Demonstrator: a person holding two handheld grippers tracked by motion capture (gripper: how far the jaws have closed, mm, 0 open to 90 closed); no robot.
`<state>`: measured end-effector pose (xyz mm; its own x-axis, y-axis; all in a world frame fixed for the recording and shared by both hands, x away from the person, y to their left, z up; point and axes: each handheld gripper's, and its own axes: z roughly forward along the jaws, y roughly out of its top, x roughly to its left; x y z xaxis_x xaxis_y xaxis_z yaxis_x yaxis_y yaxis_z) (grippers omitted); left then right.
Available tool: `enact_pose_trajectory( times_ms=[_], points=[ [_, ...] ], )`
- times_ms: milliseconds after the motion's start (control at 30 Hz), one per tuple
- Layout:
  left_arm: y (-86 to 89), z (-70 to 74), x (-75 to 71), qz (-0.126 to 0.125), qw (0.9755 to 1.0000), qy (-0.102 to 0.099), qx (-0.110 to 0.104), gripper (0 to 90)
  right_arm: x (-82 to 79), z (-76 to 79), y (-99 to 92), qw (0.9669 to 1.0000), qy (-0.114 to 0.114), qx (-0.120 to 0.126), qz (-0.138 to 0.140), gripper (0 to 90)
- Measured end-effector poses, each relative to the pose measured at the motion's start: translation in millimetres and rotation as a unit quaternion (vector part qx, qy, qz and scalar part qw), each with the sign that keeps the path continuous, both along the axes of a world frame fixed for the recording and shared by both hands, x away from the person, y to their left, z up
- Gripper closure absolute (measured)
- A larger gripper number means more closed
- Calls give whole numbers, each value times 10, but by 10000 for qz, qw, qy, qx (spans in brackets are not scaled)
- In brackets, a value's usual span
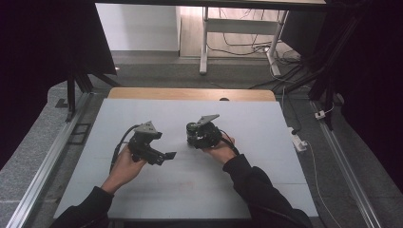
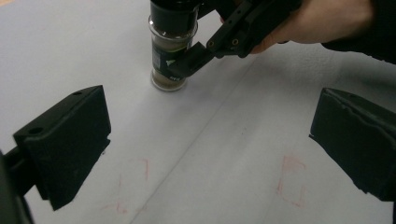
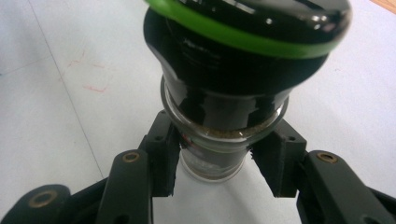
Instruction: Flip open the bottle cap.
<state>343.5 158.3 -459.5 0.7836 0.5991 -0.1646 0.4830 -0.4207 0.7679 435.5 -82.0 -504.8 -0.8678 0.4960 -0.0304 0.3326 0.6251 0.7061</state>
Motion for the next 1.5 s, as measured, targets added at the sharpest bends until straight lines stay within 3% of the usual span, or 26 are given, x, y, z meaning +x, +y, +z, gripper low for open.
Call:
enact_pose_trajectory(
  times_ms=[333, 400, 500, 667, 1167, 1500],
  points=[
    [-213, -27, 216, -19, 9999, -42, 145, 1, -1, 0, -1, 10000, -1, 7, 1, 526],
    [-230, -38, 259, -138, 9998, -45, 106, 1, 0, 0, -1, 10000, -1, 8, 5, 526],
    [-260, -32, 285, -194, 9995, -139, 223, 37, -2, 0, 0, 10000, -3, 4, 1, 526],
    [-285, 0, 319, -209, 9984, -375, 378, 240, -1, -1, 0, 10000, -2, 7, 0, 526],
    [-446, 22, 435, -378, 9985, -253, 298, 874, -3, 1, 1, 10000, -1, -2, 0, 526],
    [-512, -3, 490, -215, 9987, -254, 380, 890, -4, 1, 4, 10000, -14, -12, 5, 526]
  ],
)
